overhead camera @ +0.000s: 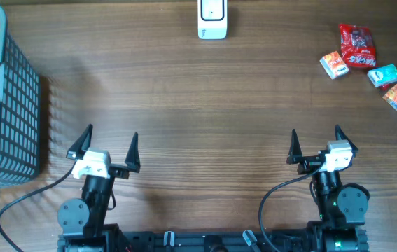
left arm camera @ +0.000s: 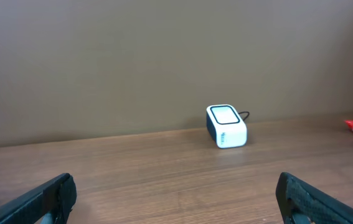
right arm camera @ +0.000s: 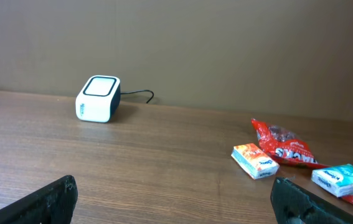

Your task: Scan the item barcode

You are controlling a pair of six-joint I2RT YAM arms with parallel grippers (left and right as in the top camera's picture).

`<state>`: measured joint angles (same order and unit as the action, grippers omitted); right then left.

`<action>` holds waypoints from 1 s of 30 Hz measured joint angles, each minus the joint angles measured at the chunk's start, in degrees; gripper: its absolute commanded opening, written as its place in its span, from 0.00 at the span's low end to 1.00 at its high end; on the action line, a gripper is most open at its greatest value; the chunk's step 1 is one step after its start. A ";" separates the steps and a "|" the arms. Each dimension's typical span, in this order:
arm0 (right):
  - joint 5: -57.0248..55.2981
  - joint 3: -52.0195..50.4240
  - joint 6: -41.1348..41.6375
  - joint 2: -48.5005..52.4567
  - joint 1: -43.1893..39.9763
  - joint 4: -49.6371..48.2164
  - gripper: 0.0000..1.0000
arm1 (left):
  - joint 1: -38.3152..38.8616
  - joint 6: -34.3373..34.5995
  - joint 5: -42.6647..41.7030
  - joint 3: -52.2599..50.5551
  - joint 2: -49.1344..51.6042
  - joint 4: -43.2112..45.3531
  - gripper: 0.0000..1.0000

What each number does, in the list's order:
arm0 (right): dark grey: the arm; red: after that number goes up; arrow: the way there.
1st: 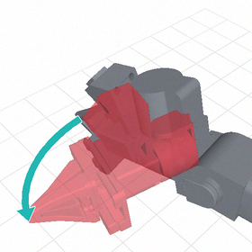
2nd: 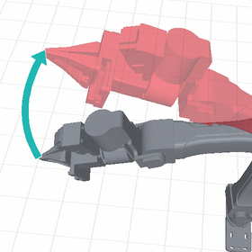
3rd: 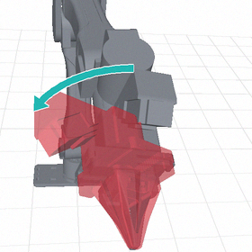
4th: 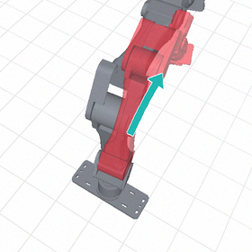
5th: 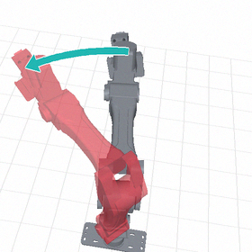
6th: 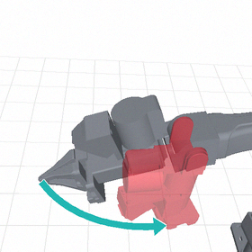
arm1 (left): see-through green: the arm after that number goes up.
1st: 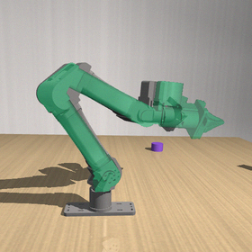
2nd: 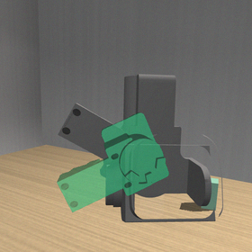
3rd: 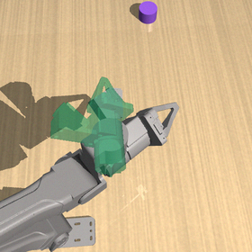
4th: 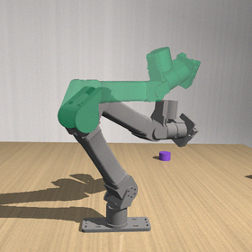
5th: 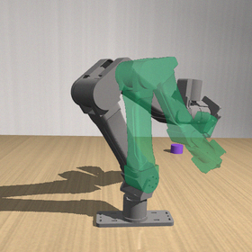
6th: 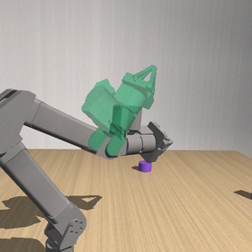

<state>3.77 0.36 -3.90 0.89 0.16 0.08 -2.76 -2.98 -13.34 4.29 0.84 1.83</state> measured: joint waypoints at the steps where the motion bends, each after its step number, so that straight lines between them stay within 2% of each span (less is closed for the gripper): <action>1: 0.00 0.00 0.00 0.00 0.00 0.00 1.00 | 0.00 0.00 0.20 -0.22 0.00 0.44 1.00; 13: 0.00 0.00 0.00 0.00 0.00 0.00 1.00 | 0.00 0.26 0.90 -3.69 -0.04 2.69 1.00; 18: 0.00 0.00 0.00 0.00 0.00 0.00 1.00 | 0.00 5.53 6.25 -3.72 -0.04 -4.72 1.00; 22: 0.00 0.00 0.00 0.00 0.00 0.00 1.00 | 0.00 9.40 10.21 -3.72 -0.07 -5.73 1.00; 26: 0.00 0.00 0.00 0.00 0.00 0.00 1.00 | 0.02 10.60 11.72 -3.72 -0.07 -5.88 1.00; 30: 0.00 0.00 0.00 0.00 0.00 0.00 1.00 | 0.39 8.13 11.78 -3.72 -0.07 -5.92 1.00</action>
<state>3.77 0.36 -3.90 0.89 0.16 0.08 -2.37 5.15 -1.56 0.58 0.78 -4.10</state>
